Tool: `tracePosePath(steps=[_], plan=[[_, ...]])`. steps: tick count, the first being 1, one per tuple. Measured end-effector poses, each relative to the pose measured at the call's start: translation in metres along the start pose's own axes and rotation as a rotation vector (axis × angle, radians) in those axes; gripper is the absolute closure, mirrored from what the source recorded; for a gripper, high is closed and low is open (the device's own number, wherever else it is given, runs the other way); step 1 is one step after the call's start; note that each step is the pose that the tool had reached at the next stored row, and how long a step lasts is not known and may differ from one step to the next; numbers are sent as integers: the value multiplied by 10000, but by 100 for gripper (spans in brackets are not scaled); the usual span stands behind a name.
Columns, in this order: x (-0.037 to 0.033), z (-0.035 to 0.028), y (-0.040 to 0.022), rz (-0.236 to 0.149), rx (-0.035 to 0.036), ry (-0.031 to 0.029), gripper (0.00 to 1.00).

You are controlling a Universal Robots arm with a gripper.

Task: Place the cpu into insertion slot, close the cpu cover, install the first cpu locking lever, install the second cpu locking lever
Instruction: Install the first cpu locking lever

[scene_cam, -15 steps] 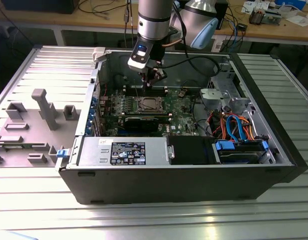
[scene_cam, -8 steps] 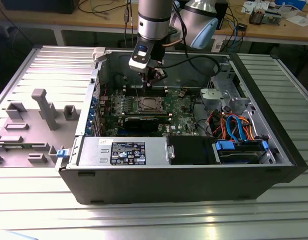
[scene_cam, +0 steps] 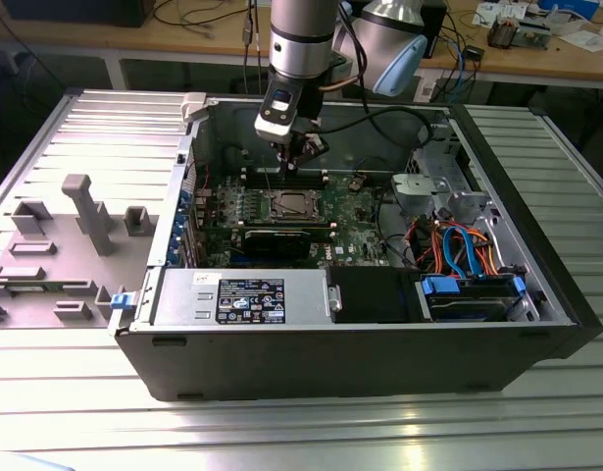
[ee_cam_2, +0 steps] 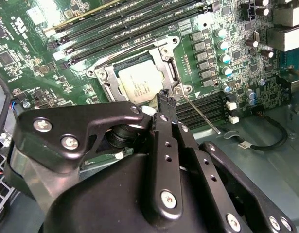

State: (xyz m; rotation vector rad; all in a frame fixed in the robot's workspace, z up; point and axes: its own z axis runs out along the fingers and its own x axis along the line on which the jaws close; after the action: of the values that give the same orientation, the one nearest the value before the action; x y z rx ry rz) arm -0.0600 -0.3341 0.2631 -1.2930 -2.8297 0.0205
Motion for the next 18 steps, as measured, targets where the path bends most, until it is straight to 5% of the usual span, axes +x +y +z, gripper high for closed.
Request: tracePosePath(steps=[10, 14, 18], plan=[[0, 0, 0, -454, 10, -12, 89], [0, 0, 0, -1345, 30, -33, 89], [0, 0, 0, -1451, 32, -36, 89]])
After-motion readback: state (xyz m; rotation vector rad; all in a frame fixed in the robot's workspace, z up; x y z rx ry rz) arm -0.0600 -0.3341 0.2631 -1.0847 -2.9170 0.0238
